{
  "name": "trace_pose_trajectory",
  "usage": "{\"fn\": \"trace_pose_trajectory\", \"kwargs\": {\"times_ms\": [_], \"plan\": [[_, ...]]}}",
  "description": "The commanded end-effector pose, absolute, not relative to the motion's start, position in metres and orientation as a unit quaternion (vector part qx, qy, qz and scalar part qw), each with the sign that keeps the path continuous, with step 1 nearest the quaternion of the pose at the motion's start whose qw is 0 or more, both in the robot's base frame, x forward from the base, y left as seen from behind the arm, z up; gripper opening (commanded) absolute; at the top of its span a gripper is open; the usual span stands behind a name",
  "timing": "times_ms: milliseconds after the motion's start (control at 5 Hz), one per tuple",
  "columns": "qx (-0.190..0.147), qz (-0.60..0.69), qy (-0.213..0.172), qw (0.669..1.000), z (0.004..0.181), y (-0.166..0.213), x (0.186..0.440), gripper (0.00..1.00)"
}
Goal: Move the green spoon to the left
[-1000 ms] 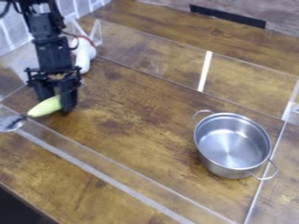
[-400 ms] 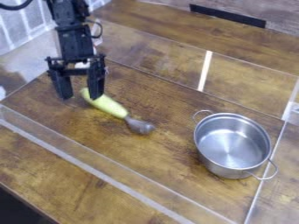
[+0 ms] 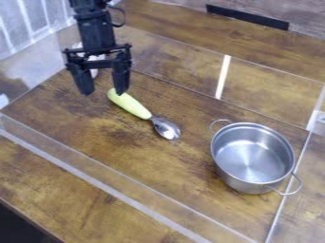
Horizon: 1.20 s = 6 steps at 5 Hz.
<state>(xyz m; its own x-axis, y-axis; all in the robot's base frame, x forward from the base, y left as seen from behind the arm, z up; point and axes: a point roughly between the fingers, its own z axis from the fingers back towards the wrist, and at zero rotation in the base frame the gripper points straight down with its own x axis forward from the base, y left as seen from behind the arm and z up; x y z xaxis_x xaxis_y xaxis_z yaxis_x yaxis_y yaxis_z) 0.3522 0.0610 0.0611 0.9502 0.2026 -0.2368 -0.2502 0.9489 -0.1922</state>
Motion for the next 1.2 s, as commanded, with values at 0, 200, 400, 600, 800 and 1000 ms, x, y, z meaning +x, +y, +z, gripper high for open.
{"fn": "trace_pose_trajectory", "kwargs": {"times_ms": [0, 200, 400, 600, 800, 1000], "plan": [[-0.105, 0.116, 0.083, 0.984, 0.075, 0.046, 0.354, 1.0], [-0.104, 0.119, 0.086, 0.984, 0.071, 0.043, 0.351, 1.0], [-0.102, 0.122, 0.09, 0.983, 0.067, 0.039, 0.352, 1.0], [-0.101, 0.123, 0.094, 0.983, 0.063, 0.035, 0.353, 1.0], [-0.098, 0.104, 0.098, 0.985, 0.064, 0.03, 0.351, 0.0], [-0.095, 0.084, 0.101, 0.987, 0.07, 0.028, 0.349, 0.0]]}}
